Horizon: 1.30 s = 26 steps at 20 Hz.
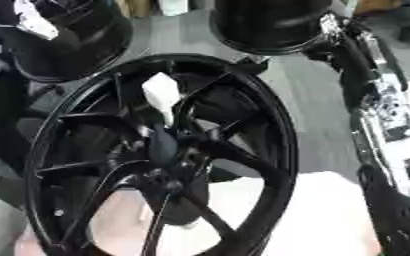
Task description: Pull the pin out of the wheel hub.
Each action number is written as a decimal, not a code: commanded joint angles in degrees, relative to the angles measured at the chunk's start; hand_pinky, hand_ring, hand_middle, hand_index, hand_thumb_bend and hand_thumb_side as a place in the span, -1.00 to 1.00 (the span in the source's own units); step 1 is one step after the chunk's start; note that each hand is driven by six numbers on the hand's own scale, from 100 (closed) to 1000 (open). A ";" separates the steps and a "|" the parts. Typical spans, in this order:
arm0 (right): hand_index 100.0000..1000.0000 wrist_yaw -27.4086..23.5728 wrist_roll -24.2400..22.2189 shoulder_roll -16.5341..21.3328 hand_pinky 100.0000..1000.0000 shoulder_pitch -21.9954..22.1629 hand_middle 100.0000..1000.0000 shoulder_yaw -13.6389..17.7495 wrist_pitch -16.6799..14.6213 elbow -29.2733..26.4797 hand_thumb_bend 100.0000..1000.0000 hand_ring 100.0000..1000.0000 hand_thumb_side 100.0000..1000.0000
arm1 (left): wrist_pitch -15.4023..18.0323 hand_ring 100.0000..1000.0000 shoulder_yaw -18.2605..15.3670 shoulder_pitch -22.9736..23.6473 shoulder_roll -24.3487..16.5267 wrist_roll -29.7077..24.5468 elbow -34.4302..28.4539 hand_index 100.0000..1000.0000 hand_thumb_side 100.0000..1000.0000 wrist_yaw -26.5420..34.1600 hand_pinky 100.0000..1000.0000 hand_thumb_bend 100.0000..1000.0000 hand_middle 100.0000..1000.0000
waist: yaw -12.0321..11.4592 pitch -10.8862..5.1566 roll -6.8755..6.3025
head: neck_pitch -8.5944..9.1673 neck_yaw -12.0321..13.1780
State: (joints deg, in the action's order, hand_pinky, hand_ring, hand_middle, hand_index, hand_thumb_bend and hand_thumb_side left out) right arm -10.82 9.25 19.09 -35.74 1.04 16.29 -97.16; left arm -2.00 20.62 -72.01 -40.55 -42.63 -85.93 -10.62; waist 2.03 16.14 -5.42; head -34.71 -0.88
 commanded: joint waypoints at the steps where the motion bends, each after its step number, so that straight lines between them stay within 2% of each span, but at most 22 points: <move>1: 0.38 0.00 0.21 1.40 0.42 -0.64 0.42 0.37 -0.02 -0.88 -1.00 0.09 0.11 | -0.49 0.56 -1.12 -0.70 -2.22 0.49 -1.02 0.50 -1.00 0.50 0.67 0.27 0.45 | -0.14 -1.49 0.23 | 0.51 0.05; 14: 0.38 -0.07 0.36 1.52 0.42 -0.67 0.42 0.49 -0.05 -1.02 -1.00 0.09 0.11 | -0.56 0.54 -0.93 -0.47 -1.87 2.81 -0.36 0.50 -1.00 1.86 0.65 0.25 0.44 | -0.18 -1.38 0.41 | -0.06 0.18; 17: 0.38 -0.05 0.34 1.52 0.42 -0.60 0.41 0.47 -0.05 -0.94 -1.00 0.09 0.11 | -0.87 0.60 0.62 -1.52 -0.48 -0.33 0.32 0.62 -1.00 0.86 0.70 0.32 0.50 | -0.18 -1.44 0.51 | -0.04 0.10; 21: 0.38 -0.12 0.40 1.44 0.42 -0.55 0.41 0.43 -0.06 -0.90 -1.00 0.09 0.11 | -0.93 0.63 3.25 -3.65 2.09 -7.52 2.14 0.64 -0.98 -1.79 0.74 0.45 0.54 | -0.12 -1.48 0.59 | 0.04 0.15; 26: 0.37 -0.19 0.45 1.23 0.42 -0.70 0.41 0.33 -0.05 -0.93 -1.00 0.09 0.11 | 0.49 0.61 6.65 -5.67 5.76 -9.29 5.58 0.58 -0.99 -4.47 0.70 0.49 0.50 | 0.17 -1.48 0.59 | -0.56 0.14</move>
State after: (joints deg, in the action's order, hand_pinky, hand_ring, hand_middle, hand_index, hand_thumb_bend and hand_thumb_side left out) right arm -10.86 9.50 19.38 -35.72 1.06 16.23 -97.17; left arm -1.82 27.13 -76.08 -34.70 -51.43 -80.85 -14.37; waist 2.17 16.14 -5.14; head -35.18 -0.81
